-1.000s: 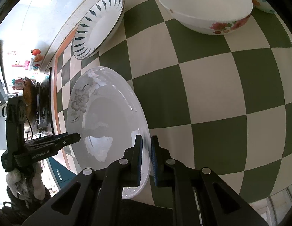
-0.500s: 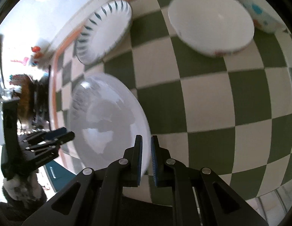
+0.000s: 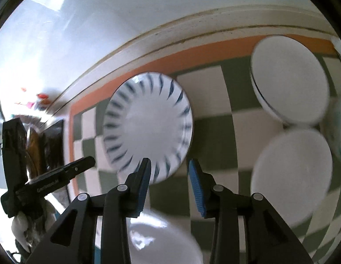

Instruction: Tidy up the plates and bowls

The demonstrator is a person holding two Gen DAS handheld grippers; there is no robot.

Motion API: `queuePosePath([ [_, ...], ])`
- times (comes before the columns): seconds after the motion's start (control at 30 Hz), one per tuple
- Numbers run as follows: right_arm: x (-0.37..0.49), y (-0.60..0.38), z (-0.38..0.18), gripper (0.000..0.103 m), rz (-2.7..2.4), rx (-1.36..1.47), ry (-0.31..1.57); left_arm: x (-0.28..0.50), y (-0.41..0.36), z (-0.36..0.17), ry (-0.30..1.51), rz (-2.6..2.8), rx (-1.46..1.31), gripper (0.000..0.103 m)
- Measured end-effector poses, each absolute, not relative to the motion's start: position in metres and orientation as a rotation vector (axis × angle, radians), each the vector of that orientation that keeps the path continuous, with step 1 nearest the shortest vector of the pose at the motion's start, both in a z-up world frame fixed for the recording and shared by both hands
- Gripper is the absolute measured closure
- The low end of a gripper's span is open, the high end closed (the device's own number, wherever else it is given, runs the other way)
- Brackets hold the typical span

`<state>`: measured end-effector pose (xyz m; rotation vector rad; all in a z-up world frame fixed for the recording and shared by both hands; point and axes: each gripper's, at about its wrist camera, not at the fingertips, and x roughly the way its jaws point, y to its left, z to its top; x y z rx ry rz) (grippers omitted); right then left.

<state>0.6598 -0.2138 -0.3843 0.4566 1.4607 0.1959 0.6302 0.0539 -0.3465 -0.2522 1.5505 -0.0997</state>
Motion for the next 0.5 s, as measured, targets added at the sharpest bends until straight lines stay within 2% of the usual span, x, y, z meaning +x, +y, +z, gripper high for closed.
queuePosePath([
  [0.17,0.692,-0.214,-0.419,0.065,0.156,0.446,1.512,0.651,0.049,-0.373,1.586,-0.111,-0.258,0.068],
  [0.2,0.696,-0.215,-0.424,0.067,0.148,0.446,1.517,0.651,0.048,-0.375,1.585,-0.113,-0.248,0.068],
  [0.23,0.700,-0.216,-0.429,0.070,0.138,0.444,1.519,0.653,0.047,-0.378,1.582,-0.110,-0.235,0.074],
  [0.3,0.706,-0.217,-0.435,0.090,0.133,0.453,1.525,0.653,0.047,-0.379,1.575,-0.117,-0.222,0.087],
  [0.37,0.708,-0.218,-0.443,0.094,0.131,0.467,1.535,0.653,0.044,-0.380,1.563,-0.132,-0.217,0.091],
  [0.5,0.707,-0.218,-0.449,0.094,0.154,0.470,1.531,0.651,0.042,-0.379,1.536,-0.128,-0.201,0.091],
])
